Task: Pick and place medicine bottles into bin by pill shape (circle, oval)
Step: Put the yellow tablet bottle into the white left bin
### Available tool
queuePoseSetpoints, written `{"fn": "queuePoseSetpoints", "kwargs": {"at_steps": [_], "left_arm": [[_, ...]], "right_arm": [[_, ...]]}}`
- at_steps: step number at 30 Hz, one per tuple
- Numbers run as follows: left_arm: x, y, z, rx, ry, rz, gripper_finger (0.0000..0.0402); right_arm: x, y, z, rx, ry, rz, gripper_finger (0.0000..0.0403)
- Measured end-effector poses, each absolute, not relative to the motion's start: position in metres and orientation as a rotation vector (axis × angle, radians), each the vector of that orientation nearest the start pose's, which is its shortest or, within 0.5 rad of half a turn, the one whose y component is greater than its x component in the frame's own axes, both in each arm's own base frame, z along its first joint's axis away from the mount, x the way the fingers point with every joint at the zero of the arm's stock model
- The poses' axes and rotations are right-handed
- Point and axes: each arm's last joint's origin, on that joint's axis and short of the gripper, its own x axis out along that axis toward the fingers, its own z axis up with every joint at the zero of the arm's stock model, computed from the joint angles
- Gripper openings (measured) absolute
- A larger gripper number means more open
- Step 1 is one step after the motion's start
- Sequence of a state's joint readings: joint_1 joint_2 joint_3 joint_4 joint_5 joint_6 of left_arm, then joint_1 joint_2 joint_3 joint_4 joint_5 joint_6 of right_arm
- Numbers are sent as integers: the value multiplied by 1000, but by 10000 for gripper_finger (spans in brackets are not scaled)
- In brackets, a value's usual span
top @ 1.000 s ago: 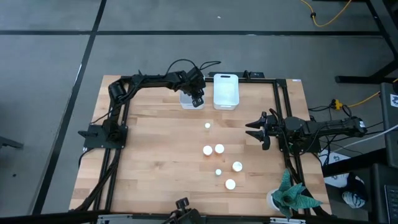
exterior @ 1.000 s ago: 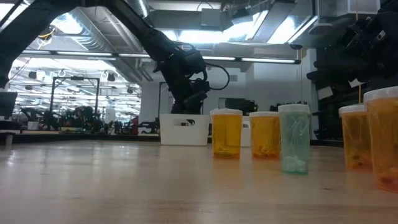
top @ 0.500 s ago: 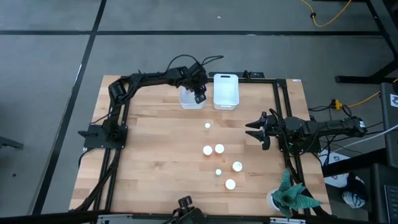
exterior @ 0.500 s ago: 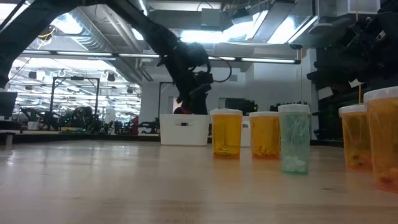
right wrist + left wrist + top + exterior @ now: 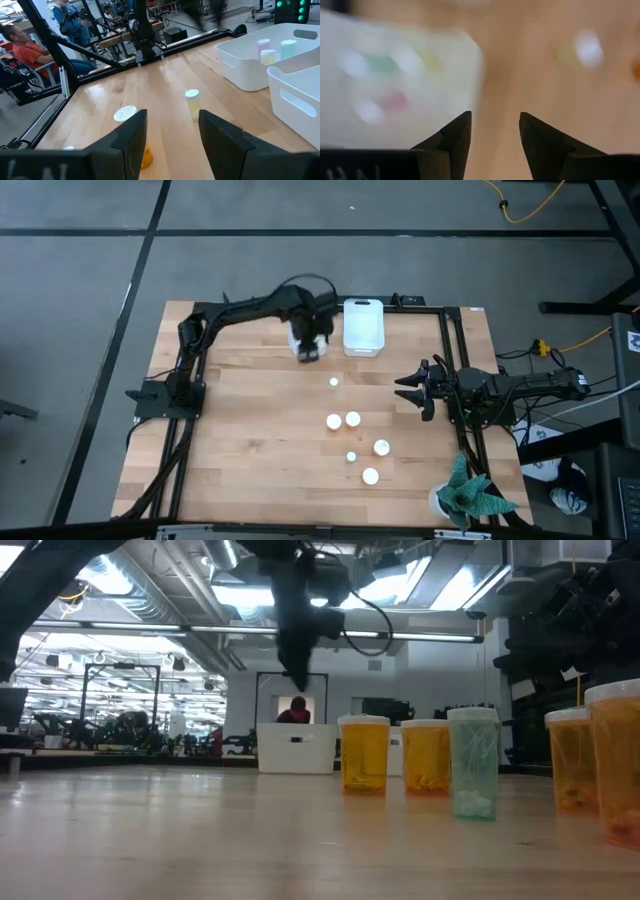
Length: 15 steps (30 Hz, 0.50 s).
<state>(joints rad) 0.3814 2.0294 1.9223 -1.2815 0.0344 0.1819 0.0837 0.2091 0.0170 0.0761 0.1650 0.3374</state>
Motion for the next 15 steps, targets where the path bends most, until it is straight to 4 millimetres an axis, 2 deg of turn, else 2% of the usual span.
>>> {"fn": "queuePoseSetpoints", "kwargs": {"at_steps": [3, 7, 12, 15], "left_arm": [[370, 123, 275, -105, 1533, 63, 157], [371, 97, 259, -71, 1613, -5, 157], [370, 73, 228, -27, 1662, -63, 157], [360, 61, 220, 10, 1645, -93, 157]], "right_arm": [[109, 4, 159, 322, 100, -100, 181], [109, 4, 159, 322, 100, -100, 181], [109, 4, 159, 344, 99, -101, 181], [109, 4, 159, 344, 99, -101, 181]]}}
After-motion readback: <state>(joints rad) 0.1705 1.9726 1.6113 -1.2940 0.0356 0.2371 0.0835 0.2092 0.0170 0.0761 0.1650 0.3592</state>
